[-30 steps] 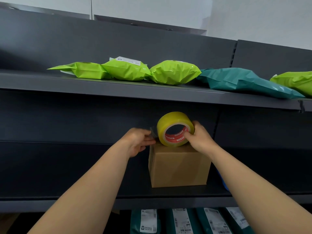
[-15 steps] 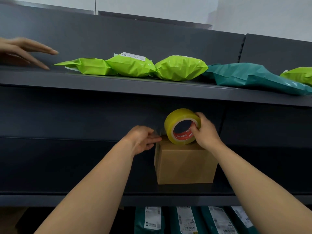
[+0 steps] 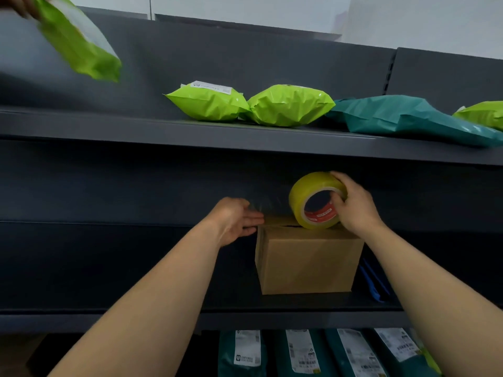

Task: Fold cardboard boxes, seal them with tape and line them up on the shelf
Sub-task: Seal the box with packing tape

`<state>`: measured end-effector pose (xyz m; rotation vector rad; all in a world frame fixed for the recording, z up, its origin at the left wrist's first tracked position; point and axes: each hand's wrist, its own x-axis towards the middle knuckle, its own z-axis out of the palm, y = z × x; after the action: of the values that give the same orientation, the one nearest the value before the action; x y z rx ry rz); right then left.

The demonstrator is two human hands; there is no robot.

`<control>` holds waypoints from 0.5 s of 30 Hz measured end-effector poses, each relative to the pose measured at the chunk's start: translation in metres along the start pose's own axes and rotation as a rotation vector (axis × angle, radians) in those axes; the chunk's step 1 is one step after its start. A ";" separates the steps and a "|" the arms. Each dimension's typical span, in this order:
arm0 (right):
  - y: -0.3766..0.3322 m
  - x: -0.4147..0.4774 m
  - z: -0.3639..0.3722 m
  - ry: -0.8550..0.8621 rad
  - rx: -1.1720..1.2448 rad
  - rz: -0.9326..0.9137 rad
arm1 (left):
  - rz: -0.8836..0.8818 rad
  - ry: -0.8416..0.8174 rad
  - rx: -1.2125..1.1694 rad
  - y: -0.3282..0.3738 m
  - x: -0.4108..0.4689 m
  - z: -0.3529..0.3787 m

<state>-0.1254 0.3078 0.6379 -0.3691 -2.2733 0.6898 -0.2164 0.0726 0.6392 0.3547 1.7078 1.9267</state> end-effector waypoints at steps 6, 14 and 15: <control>0.001 -0.003 0.001 -0.051 0.011 0.012 | -0.038 -0.016 -0.008 -0.014 0.000 -0.005; -0.003 -0.009 0.001 -0.061 -0.011 0.044 | -0.132 0.018 -0.092 -0.025 0.008 -0.007; -0.003 -0.009 0.001 -0.064 -0.012 0.045 | -0.155 0.026 -0.100 -0.027 0.009 -0.007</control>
<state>-0.1201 0.3009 0.6341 -0.4096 -2.3369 0.7208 -0.2214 0.0733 0.6104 0.1561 1.5989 1.9014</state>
